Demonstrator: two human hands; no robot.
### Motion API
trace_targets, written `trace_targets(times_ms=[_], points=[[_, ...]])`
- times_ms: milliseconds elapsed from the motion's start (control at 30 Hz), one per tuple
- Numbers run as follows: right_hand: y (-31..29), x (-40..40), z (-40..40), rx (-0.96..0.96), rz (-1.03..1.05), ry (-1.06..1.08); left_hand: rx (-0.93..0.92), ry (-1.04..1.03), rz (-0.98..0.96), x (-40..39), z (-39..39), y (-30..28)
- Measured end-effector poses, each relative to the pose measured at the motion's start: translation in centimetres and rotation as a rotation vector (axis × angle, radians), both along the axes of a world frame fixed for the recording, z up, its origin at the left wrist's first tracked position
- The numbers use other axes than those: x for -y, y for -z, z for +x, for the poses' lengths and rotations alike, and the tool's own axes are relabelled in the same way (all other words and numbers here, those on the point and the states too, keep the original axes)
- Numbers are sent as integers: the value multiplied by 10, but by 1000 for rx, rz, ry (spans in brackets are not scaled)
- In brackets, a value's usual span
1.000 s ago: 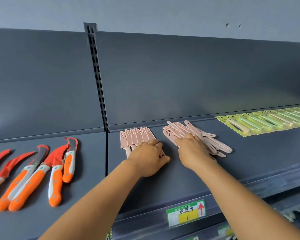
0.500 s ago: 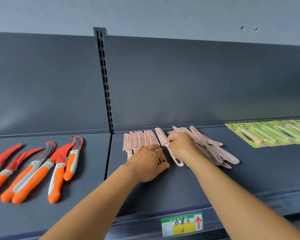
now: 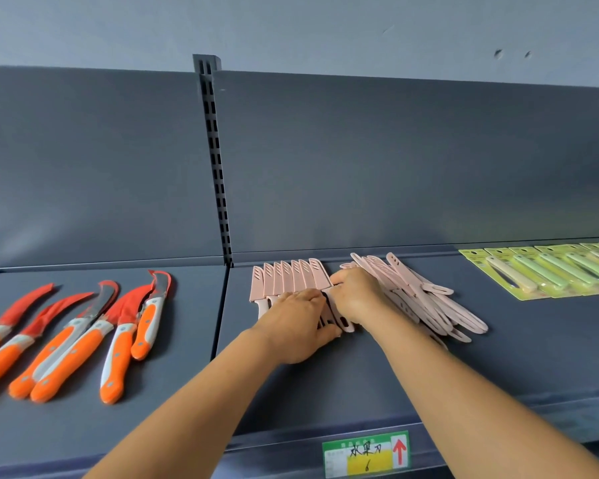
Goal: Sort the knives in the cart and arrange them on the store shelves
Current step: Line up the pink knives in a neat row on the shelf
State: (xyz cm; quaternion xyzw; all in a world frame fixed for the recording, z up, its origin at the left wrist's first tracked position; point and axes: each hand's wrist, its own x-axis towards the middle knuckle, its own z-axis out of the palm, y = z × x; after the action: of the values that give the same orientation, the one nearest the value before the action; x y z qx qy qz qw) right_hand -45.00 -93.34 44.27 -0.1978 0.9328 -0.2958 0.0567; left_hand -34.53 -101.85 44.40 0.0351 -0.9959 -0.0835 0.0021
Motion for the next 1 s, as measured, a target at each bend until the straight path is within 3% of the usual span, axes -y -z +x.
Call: trace_targets(times_ms=[500, 633, 733, 1000], points=[[-5, -18, 15, -35, 52, -118, -27, 45, -7, -7, 0, -9], [-13, -44, 15, -232, 315, -81, -15, 66, -28, -16, -3, -12], [-9, -61, 16, -248, 477, -105, 6, 64, -66, -22, -6, -9], [-1, -78, 14, -315, 501, -126, -13, 32, -48, -22, -5, -5]])
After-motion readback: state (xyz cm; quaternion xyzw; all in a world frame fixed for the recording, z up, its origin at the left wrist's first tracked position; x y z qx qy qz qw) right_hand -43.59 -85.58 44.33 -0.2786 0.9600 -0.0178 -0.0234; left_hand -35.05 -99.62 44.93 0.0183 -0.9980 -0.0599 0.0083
